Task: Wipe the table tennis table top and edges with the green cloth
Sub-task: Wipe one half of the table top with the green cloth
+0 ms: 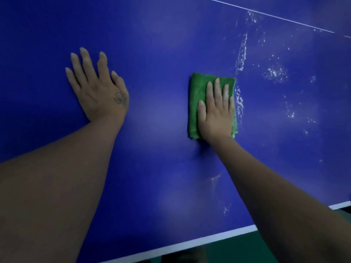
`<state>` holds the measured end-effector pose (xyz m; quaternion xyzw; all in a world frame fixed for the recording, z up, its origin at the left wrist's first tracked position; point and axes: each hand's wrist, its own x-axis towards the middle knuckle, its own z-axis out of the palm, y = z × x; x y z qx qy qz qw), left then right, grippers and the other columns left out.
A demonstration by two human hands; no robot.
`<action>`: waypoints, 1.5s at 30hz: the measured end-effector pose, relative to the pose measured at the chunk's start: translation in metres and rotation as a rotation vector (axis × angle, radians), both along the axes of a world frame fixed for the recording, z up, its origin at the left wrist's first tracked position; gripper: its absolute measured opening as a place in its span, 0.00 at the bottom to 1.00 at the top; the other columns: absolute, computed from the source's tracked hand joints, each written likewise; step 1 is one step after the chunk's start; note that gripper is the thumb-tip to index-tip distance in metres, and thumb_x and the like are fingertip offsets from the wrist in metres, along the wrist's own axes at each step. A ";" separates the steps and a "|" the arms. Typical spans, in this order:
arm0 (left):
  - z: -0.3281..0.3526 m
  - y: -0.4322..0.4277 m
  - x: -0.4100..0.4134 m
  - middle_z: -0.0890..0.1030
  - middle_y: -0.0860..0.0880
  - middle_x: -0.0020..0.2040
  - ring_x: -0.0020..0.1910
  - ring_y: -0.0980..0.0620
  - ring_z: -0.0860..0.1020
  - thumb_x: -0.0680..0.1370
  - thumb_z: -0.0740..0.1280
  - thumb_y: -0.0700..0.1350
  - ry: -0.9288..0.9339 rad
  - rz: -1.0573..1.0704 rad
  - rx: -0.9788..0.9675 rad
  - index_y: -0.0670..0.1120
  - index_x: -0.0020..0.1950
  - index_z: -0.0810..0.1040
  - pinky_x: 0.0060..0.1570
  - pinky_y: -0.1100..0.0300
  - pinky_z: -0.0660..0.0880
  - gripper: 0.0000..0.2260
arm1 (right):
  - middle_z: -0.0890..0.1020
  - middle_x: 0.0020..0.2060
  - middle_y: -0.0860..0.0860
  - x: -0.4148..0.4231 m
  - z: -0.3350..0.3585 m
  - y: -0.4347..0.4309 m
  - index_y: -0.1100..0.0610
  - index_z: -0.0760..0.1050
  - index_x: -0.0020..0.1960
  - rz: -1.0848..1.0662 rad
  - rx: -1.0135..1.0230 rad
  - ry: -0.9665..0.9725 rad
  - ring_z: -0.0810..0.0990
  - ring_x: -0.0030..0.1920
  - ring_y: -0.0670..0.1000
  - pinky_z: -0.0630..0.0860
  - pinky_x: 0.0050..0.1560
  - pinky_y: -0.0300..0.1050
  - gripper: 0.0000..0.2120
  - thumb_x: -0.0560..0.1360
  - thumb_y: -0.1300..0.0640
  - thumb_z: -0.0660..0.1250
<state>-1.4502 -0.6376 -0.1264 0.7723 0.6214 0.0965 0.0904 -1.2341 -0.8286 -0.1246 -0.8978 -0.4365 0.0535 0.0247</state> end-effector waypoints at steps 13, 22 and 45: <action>-0.007 -0.237 -0.079 0.52 0.43 0.89 0.88 0.39 0.49 0.88 0.54 0.55 0.034 -0.253 -0.072 0.48 0.89 0.55 0.84 0.33 0.52 0.29 | 0.56 0.88 0.51 -0.078 0.002 -0.151 0.53 0.58 0.88 0.281 0.011 0.070 0.52 0.88 0.59 0.59 0.83 0.68 0.32 0.87 0.42 0.56; -0.019 -0.250 -0.078 0.55 0.45 0.89 0.88 0.41 0.50 0.88 0.54 0.56 0.022 -0.261 0.017 0.48 0.88 0.60 0.84 0.35 0.52 0.28 | 0.53 0.89 0.49 0.025 0.000 0.007 0.52 0.53 0.89 0.126 0.045 0.026 0.48 0.88 0.56 0.45 0.87 0.60 0.33 0.87 0.40 0.48; -0.012 -0.251 -0.073 0.61 0.44 0.87 0.88 0.43 0.53 0.87 0.58 0.54 -0.017 -0.236 0.087 0.50 0.84 0.69 0.86 0.40 0.50 0.25 | 0.61 0.87 0.48 0.014 0.000 -0.128 0.49 0.63 0.86 0.612 0.082 0.065 0.57 0.87 0.57 0.53 0.86 0.61 0.31 0.84 0.44 0.59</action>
